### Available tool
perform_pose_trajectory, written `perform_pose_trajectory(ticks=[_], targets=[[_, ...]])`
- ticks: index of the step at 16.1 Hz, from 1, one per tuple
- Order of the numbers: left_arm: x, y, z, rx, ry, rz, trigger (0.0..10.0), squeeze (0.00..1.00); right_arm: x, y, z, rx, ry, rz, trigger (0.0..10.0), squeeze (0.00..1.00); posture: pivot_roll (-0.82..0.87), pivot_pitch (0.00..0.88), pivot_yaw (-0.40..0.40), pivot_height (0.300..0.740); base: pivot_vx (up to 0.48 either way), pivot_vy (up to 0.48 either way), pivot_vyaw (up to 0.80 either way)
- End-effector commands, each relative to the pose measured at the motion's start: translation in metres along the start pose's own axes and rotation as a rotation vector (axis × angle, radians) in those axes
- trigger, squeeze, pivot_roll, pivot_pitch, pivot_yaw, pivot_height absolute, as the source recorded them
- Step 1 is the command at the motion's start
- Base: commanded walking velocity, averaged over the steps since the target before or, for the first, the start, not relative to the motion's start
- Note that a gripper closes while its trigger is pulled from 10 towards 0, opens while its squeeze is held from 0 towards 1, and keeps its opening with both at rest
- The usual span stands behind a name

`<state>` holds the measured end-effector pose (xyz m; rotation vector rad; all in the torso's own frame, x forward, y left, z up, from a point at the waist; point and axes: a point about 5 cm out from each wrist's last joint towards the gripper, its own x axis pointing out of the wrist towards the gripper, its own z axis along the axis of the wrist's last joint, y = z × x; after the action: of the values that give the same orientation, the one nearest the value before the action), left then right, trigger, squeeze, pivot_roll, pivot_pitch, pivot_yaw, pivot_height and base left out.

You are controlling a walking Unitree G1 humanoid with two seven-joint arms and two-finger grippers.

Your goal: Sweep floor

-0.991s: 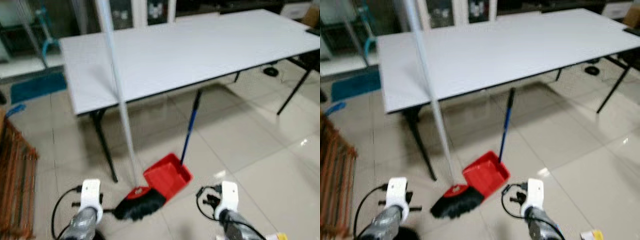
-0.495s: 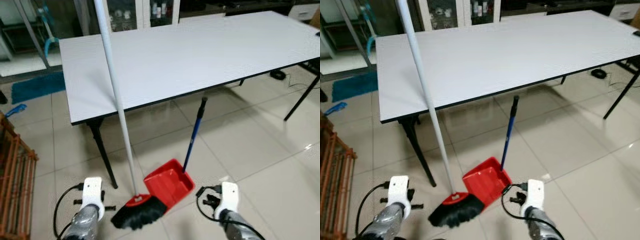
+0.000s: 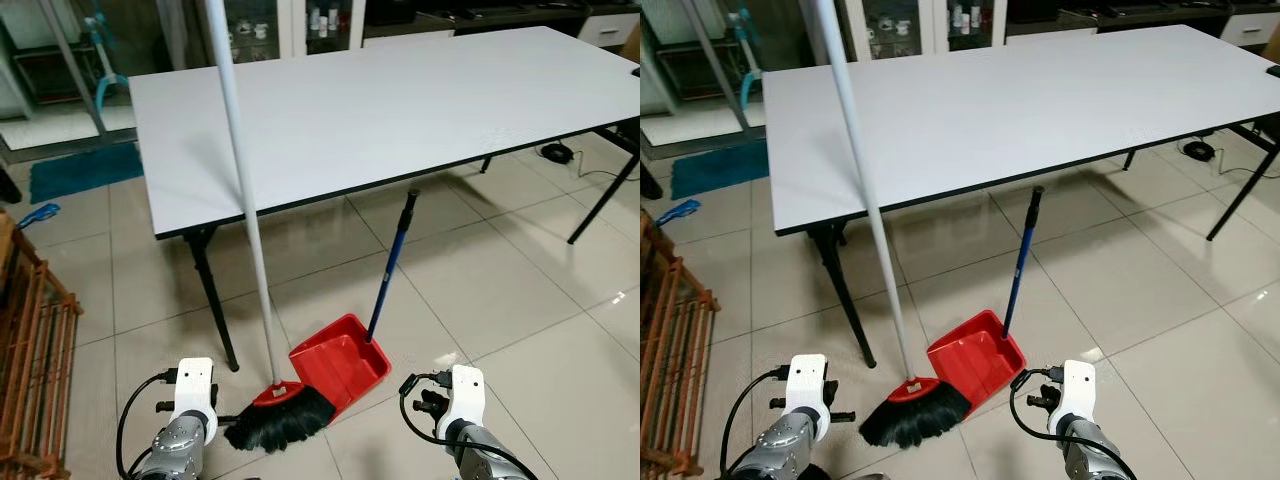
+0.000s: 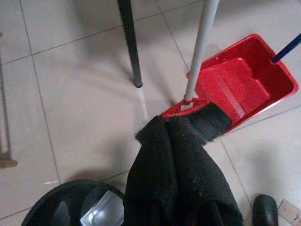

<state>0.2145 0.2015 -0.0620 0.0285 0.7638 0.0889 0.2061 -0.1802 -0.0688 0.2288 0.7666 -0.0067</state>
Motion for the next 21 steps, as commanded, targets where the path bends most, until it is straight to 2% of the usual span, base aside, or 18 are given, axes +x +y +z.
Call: perform_pose_trajectory(ticks=[1,5,18,19,20,21], targets=[[0.0008,-0.0014,0.0014,0.031,0.007,-0.011,10.0,1.00,0.0005,0.0008,-0.0001,-0.004,0.010,-0.001,10.0,0.00,0.00,0.021,-0.009,0.740,0.000,0.000,0.00],[0.0006,-0.0076,-0.0022,0.082,0.032,-0.037,10.0,1.00,0.0009,0.0015,0.0002,-0.004,0.011,-0.004,10.0,0.00,0.00,0.023,-0.008,0.740,0.000,0.000,0.00],[-0.0002,-0.0105,-0.0073,0.085,0.066,-0.068,10.0,1.00,0.0005,0.0025,-0.0060,-0.050,0.062,-0.013,10.0,0.00,0.00,0.000,-0.002,0.740,0.000,0.000,0.00],[-0.0003,-0.0108,-0.0077,0.087,0.067,-0.071,10.0,1.00,0.0006,0.0033,-0.0064,-0.057,0.066,-0.010,10.0,0.49,0.00,0.000,-0.001,0.740,0.000,0.000,0.00],[-0.0003,-0.0108,-0.0078,0.088,0.067,-0.071,10.0,1.00,0.0007,0.0035,-0.0063,-0.060,0.065,-0.010,10.0,0.49,0.00,0.000,-0.001,0.740,0.000,0.000,0.00],[-0.0003,-0.0110,-0.0079,0.089,0.068,-0.073,10.0,1.00,0.0007,0.0045,-0.0068,-0.065,0.067,-0.001,10.0,1.00,0.00,0.000,-0.002,0.740,0.000,0.000,0.00]])
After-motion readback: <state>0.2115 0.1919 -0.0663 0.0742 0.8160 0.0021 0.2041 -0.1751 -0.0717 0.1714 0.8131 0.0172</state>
